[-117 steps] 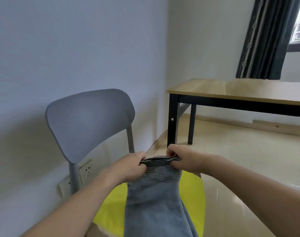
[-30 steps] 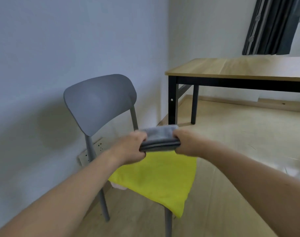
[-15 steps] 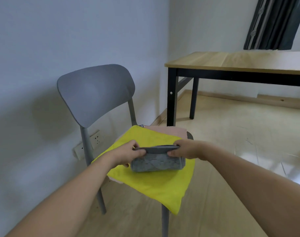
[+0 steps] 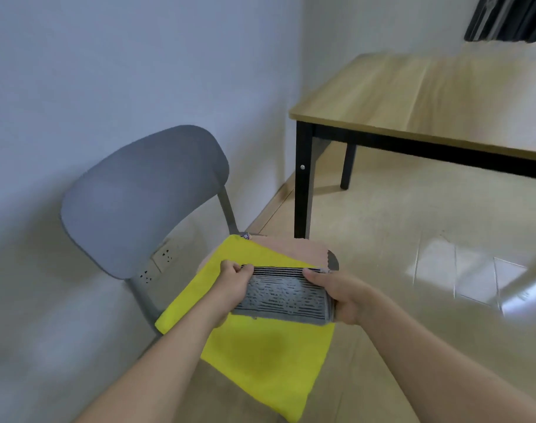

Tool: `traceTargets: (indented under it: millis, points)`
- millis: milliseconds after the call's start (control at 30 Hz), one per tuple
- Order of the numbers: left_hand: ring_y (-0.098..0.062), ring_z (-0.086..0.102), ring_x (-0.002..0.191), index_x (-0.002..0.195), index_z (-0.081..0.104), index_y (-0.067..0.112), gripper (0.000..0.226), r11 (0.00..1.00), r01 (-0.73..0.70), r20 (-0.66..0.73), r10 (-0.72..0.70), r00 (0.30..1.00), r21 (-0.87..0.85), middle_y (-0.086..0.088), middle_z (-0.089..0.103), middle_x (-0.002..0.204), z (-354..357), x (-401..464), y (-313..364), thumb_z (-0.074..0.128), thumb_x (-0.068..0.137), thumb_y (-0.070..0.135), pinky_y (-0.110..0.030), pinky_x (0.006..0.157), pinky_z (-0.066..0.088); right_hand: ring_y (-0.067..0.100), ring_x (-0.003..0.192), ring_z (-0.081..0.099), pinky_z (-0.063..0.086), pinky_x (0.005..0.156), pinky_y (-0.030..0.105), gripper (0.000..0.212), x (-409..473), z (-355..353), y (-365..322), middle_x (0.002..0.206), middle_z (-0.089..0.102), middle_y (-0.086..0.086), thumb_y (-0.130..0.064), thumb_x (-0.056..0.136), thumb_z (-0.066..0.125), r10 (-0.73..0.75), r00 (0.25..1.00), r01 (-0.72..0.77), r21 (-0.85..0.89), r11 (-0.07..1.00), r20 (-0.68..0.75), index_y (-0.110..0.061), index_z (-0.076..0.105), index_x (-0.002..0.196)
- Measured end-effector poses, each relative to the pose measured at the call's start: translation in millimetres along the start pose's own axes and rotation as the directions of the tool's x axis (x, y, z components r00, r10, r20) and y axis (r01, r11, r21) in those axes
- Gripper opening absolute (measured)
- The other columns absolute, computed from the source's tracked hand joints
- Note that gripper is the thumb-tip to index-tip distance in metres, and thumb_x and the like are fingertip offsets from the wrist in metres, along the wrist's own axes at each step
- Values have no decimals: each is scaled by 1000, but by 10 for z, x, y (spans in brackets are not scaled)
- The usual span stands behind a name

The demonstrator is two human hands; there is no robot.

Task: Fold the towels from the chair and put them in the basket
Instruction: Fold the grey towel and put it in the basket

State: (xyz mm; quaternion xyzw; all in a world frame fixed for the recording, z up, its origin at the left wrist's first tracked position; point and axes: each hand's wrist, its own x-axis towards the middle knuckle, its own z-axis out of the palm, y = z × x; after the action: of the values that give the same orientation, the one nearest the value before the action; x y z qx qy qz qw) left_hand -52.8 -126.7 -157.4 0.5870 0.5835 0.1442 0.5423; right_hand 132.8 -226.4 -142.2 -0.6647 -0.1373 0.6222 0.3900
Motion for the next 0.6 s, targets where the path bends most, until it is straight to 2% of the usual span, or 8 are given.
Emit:
traceTargets:
  millis: [100, 167, 300, 333, 433, 533, 600]
  points:
    - [-22, 53, 90, 109, 40, 20, 22, 998, -53, 5, 53, 999, -27, -6, 52, 106, -193, -518, 915, 40, 98, 38, -34, 69, 41, 28, 76, 73, 59, 64, 38, 43, -756, -58, -613, 95, 75, 14, -43, 87, 63, 54, 998, -51, 79, 996, -36, -7, 63, 111]
    - [-22, 54, 96, 107, 47, 22, 23, 998, -63, 34, 63, 997, -14, -6, 56, 109, -334, -952, 1604, 39, 98, 41, -35, 75, 42, 25, 71, 73, 57, 58, 33, 52, -1376, -90, -1099, 89, 75, 11, -55, 84, 60, 66, 993, -58, 88, 994, -99, -9, 65, 105]
    - [-25, 59, 99, 102, 53, 21, 31, 998, -39, 63, 42, 997, -58, -10, 62, 108, -522, -1954, 2858, 39, 96, 48, -41, 87, 48, 27, 84, 71, 56, 85, 39, 62, -2634, -231, -1934, 93, 74, 10, -69, 76, 59, 32, 976, -10, 104, 995, -215, -12, 65, 100]
    - [-26, 60, 99, 104, 54, 18, 33, 997, -33, 68, 38, 997, -65, -10, 62, 107, -545, -2216, 3116, 39, 97, 47, -42, 88, 48, 27, 84, 70, 55, 86, 39, 62, -2952, -278, -2087, 93, 73, 10, -69, 76, 58, 31, 972, -7, 105, 994, -232, -12, 64, 99]
    - [-29, 62, 100, 107, 56, 14, 37, 996, -35, 70, 41, 997, -79, -12, 63, 107, -564, -2805, 3597, 43, 96, 46, -44, 89, 50, 27, 81, 66, 53, 76, 35, 56, -3677, -433, -2355, 88, 69, 10, -65, 82, 54, 22, 968, 5, 106, 994, -249, -11, 60, 97]
    - [-31, 63, 100, 104, 57, 14, 38, 993, -49, 88, 59, 994, -108, -14, 64, 107, -508, -3133, 3814, 44, 95, 48, -48, 92, 51, 26, 73, 64, 49, 59, 30, 49, -4084, -579, -2433, 85, 67, 11, -58, 84, 58, -29, 959, 65, 120, 991, -282, -10, 57, 97]
    - [-31, 63, 100, 103, 58, 14, 37, 992, -46, 99, 58, 993, -118, -14, 64, 108, -452, -3215, 3852, 44, 94, 48, -48, 92, 51, 26, 73, 65, 50, 57, 29, 49, -4197, -624, -2423, 87, 67, 11, -56, 83, 61, -42, 954, 84, 129, 988, -298, -10, 57, 98]
